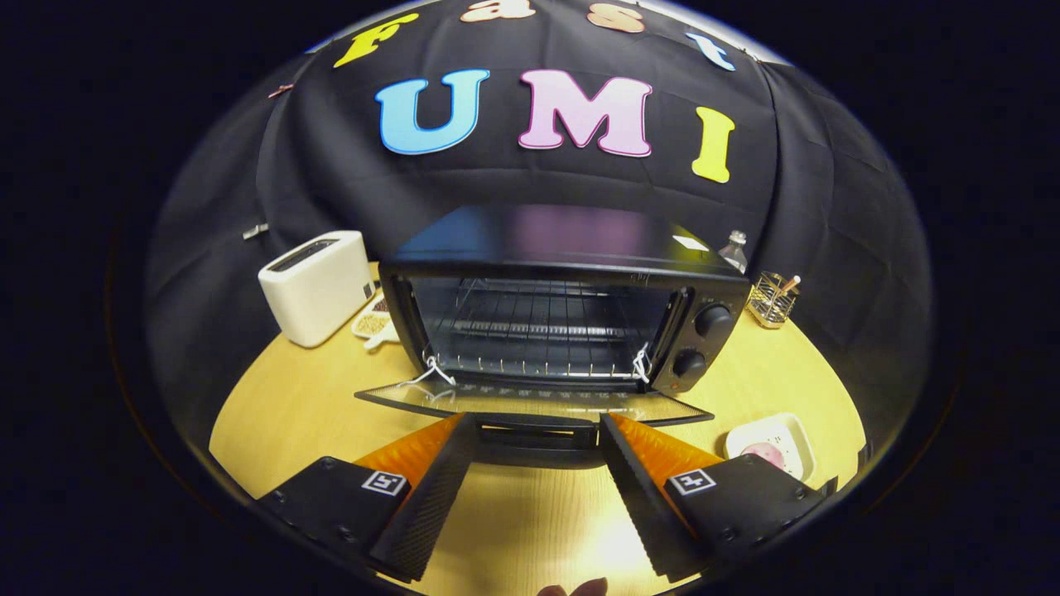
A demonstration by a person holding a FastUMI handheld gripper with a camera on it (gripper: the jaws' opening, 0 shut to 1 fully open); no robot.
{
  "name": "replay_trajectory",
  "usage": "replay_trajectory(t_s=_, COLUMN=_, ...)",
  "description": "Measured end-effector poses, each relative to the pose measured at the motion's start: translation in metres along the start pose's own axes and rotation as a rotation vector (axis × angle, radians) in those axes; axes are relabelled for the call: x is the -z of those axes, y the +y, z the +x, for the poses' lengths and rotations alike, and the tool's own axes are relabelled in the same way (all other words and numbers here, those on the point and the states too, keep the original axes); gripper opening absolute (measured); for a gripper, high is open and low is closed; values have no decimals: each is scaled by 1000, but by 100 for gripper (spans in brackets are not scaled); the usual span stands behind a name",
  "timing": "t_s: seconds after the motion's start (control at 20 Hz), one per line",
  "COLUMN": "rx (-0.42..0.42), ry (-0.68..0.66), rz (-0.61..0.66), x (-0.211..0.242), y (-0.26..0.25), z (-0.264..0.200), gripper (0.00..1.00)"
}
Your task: Open the toaster oven, put the food inside, and close the toaster oven door.
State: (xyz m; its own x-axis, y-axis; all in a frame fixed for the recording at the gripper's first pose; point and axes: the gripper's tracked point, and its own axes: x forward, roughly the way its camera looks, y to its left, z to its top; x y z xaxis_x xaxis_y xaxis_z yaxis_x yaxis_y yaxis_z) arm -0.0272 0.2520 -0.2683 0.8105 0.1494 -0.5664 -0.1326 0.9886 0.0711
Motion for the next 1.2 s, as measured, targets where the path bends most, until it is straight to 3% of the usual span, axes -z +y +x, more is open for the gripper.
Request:
replay_trajectory(t_s=0.45, rx=-49, ry=228, rz=-18, x=82, y=4, z=18, gripper=98)
replay_trajectory(t_s=0.8, rx=-118, ry=215, rz=-36, x=74, y=6, z=0, gripper=99)
replay_trajectory(t_s=1.2, rx=-174, ry=73, rz=-121, x=26, y=-70, z=-47, gripper=99)
